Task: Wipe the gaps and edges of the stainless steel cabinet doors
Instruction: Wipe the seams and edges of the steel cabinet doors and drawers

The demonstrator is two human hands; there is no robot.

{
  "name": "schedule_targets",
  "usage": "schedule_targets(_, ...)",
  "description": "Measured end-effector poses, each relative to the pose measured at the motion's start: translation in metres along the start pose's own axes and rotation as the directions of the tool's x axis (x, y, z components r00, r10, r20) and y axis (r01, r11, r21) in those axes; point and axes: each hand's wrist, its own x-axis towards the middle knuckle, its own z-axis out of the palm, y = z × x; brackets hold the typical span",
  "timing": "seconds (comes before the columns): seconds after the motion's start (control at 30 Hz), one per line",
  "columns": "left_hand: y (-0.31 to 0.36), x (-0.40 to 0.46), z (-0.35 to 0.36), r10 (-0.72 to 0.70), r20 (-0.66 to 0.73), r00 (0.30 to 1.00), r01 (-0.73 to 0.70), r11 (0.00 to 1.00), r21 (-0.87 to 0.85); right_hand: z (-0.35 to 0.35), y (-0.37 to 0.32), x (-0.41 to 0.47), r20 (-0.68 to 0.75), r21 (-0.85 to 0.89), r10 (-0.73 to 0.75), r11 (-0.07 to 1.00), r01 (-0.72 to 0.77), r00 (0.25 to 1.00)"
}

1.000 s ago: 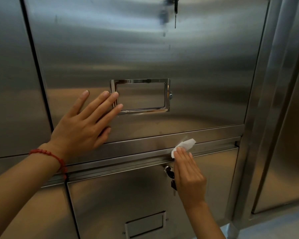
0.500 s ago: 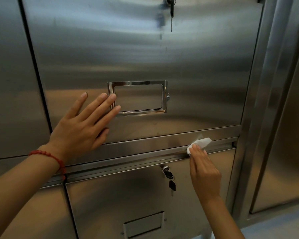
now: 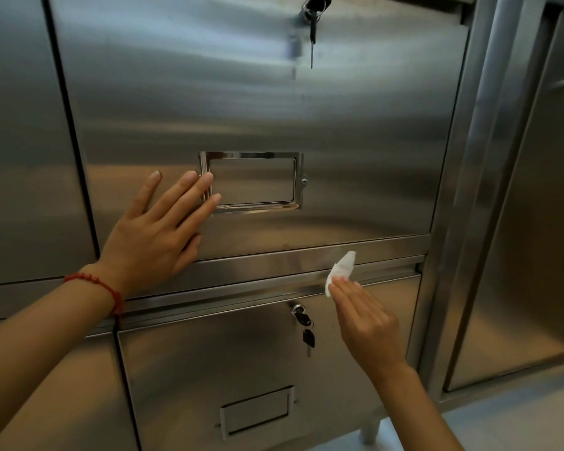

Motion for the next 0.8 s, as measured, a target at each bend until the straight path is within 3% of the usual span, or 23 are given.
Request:
schedule_targets(0.2, 0.035, 0.012, -0.019, -0.163, 0.114, 0.98, 0.185, 0.955, -0.233, -0.01, -0.005, -0.001, 0.034, 0.009, -0.022, 1.0, 0.021, 0.999)
schedule_targets(0.4, 0.079, 0.027, -0.034, 0.025, 0.204, 0.979, 0.062, 0.909, -0.411, -0.022, -0.001, -0.002, 0.031, 0.012, 0.014, 1.0, -0.014, 0.999)
schedule_targets(0.8, 0.155, 0.024, -0.036, 0.092, 0.36, 0.928, 0.201, 0.692, -0.694, -0.052, 0.016, -0.018, 0.071, -0.033, 0.06, 0.998, -0.057, 0.996)
